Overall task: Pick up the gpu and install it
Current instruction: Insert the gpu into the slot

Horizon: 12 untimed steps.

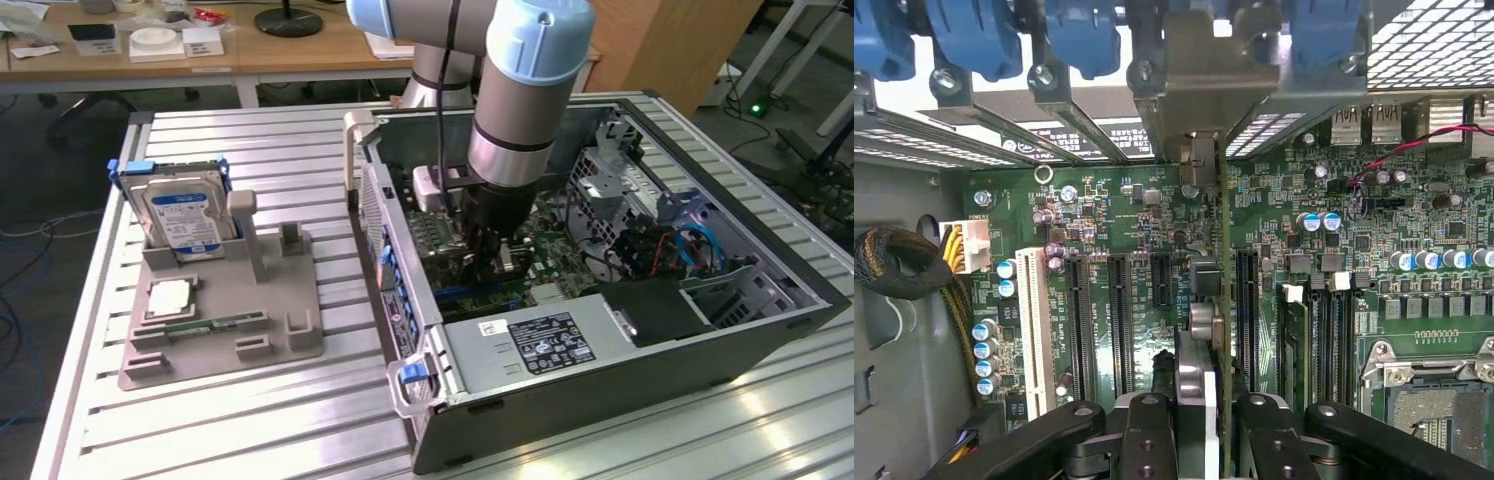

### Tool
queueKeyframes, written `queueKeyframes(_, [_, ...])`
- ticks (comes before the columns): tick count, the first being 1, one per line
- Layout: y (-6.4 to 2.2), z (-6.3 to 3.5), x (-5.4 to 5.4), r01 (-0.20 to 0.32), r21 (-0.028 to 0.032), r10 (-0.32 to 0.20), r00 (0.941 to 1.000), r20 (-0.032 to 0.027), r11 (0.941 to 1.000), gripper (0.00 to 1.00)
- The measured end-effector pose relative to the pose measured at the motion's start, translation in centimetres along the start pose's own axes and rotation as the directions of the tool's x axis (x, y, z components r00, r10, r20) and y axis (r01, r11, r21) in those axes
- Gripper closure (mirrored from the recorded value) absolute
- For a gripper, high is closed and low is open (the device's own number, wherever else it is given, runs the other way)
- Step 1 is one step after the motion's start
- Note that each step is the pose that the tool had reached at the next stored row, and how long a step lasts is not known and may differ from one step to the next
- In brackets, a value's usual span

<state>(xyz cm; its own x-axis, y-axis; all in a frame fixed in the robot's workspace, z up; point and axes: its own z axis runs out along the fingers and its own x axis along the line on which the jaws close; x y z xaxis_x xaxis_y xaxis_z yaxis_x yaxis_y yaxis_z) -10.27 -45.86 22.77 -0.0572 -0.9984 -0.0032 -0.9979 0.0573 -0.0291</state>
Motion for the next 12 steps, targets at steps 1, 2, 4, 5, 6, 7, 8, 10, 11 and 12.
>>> queueKeyframes(1, [0.00,0.00,0.00,0.000,0.0000,0.000,1.0000,0.0000,1.0000,0.72])
queueKeyframes(2, [0.00,0.00,0.00,0.000,0.0000,0.000,1.0000,0.0000,1.0000,0.72])
queueKeyframes(4, [0.00,0.00,0.00,0.000,0.0000,0.000,1.0000,0.0000,1.0000,0.72])
queueKeyframes(5, [0.00,0.00,0.00,0.000,0.0000,0.000,1.0000,0.0000,1.0000,0.72])
queueKeyframes(6, [0.00,0.00,-0.01,0.000,0.0000,0.000,1.0000,0.0000,1.0000,0.72])
queueKeyframes(7, [0.00,0.00,0.00,0.000,0.0000,0.000,1.0000,0.0000,1.0000,0.72])
queueKeyframes(8, [0.00,0.00,0.00,0.000,-0.0001,0.000,1.0000,0.0000,1.0000,0.72])
queueKeyframes(10, [0.00,0.00,0.00,0.002,0.0000,-0.002,1.0000,0.0000,1.0000,0.72])
queueKeyframes(11, [-0.01,0.00,0.00,0.004,0.0000,-0.004,1.0000,0.0001,1.0000,0.72])
queueKeyframes(12, [-0.02,0.00,-0.01,0.005,0.0000,-0.005,1.0000,0.0002,1.0000,0.72])
